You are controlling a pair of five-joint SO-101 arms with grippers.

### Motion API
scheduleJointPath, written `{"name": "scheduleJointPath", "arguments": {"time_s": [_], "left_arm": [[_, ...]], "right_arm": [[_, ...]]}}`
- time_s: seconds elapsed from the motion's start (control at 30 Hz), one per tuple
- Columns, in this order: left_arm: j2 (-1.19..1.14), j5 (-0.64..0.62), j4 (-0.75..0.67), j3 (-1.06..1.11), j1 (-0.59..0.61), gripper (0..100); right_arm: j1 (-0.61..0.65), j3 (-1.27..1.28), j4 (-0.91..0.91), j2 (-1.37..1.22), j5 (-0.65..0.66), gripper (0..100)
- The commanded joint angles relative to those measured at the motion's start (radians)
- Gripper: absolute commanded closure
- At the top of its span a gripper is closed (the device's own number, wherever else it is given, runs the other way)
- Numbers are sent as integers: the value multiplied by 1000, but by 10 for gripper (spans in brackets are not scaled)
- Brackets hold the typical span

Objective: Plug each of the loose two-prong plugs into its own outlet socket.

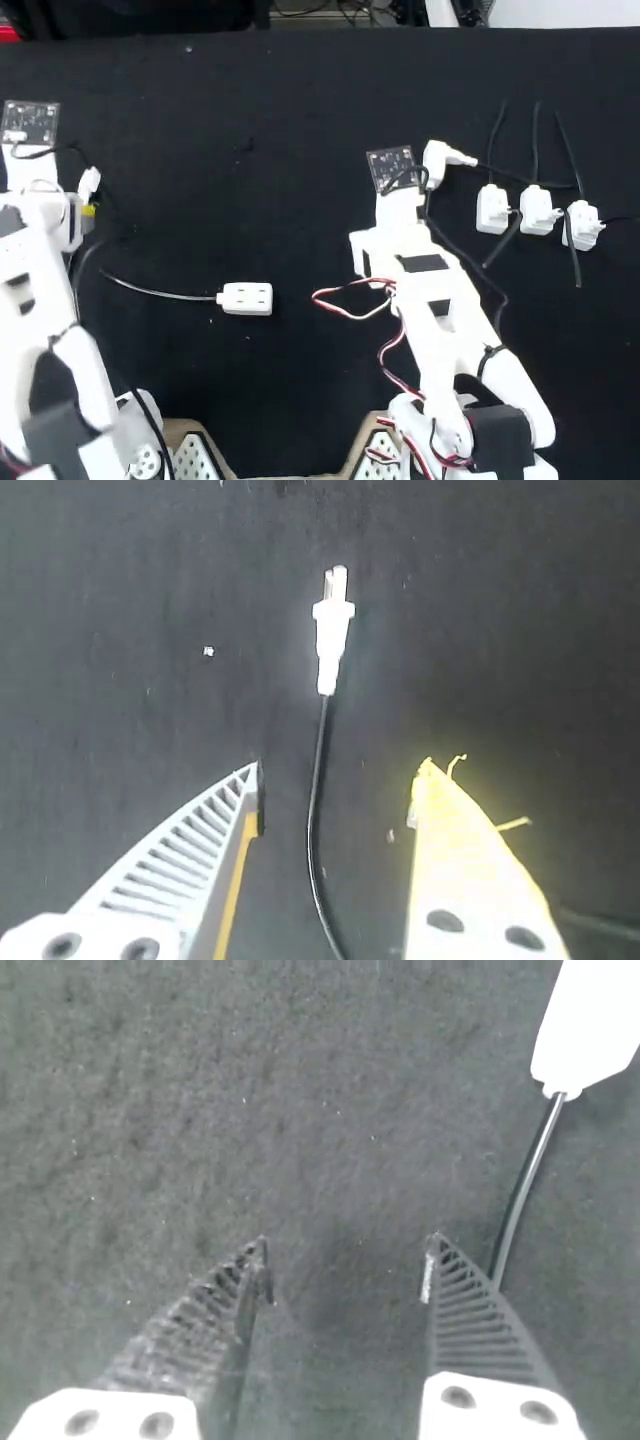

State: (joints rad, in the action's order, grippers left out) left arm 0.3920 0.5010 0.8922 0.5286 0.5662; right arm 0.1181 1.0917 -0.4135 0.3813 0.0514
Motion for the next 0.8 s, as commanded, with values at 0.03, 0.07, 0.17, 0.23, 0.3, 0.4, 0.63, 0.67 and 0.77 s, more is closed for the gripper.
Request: {"name": "scheduleJointPath", "arguments": {"time_s": [0.03, 0.07, 0.17, 0.23, 0.3, 0.4, 0.63, 0.67, 0.77], "left_arm": [[-218, 0, -127, -173, -7, 752], [-267, 0, -152, -193, -8, 752], [-408, 0, -227, -263, -2, 754], [-500, -2, -249, -312, -2, 754], [-583, -2, -249, -352, -12, 754], [-686, -5, -255, -412, -31, 755], [-850, -118, -249, -582, -28, 781], [-867, -118, -249, -593, -30, 827], [-904, -120, -249, -615, -28, 979]], "right_arm": [[-17, -4, 23, 36, 3, 776], [-17, -4, 23, 36, 3, 776], [-17, -4, 23, 36, 3, 776], [-17, -4, 23, 36, 3, 776], [-17, -5, 23, 36, 3, 776], [-17, -5, 23, 36, 3, 776], [-17, -4, 25, 36, 3, 776], [-17, -4, 25, 36, 3, 776], [-17, -4, 25, 36, 3, 776]]}}
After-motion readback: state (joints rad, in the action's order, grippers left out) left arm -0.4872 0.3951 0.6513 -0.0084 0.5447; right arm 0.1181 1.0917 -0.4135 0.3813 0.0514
